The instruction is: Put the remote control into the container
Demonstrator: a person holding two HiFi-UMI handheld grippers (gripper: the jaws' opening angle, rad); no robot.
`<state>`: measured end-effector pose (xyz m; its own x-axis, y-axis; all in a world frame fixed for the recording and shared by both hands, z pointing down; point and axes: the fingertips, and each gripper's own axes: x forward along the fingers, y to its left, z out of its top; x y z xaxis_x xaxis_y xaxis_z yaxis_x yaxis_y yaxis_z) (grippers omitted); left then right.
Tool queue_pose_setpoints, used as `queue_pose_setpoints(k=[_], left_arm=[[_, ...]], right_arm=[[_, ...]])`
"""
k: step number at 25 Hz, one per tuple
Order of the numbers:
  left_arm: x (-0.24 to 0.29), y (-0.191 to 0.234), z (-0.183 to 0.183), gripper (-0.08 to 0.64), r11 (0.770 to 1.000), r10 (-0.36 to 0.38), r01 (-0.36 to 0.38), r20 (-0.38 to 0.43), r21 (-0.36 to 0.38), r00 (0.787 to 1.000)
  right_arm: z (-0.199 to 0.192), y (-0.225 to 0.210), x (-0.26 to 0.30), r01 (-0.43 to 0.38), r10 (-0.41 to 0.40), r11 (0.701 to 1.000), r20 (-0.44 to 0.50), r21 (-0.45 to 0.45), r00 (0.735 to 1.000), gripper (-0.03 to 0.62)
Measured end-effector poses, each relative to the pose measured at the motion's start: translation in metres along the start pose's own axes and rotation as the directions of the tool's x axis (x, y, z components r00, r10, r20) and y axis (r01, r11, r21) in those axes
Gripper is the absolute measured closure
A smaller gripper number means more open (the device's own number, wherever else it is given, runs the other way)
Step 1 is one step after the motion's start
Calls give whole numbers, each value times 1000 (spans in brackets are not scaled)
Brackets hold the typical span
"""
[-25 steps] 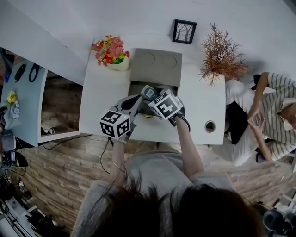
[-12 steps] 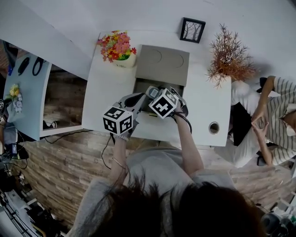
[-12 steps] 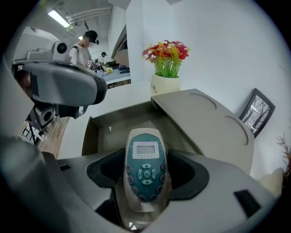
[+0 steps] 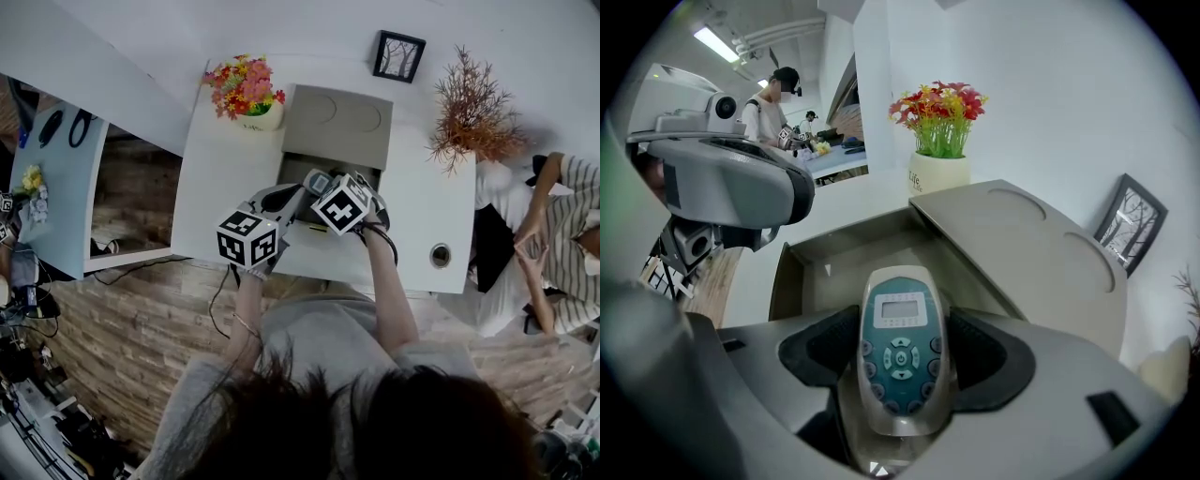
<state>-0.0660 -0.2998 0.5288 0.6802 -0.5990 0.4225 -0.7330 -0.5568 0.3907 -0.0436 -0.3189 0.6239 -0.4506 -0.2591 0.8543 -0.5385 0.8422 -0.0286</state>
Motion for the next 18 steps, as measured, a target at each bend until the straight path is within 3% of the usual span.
queue_pose_setpoints(k=[12,18], left_arm=[[-4,-5,1,557,1000,-10,11,26,-8,1000],[-7,-8,4,557,1000,-19,19,48,-10,999]], right_arm=[[5,-4,-11,9,-12,999,76,33,997,305],[13,-1,-26,-27,8,995,188,98,982,321]])
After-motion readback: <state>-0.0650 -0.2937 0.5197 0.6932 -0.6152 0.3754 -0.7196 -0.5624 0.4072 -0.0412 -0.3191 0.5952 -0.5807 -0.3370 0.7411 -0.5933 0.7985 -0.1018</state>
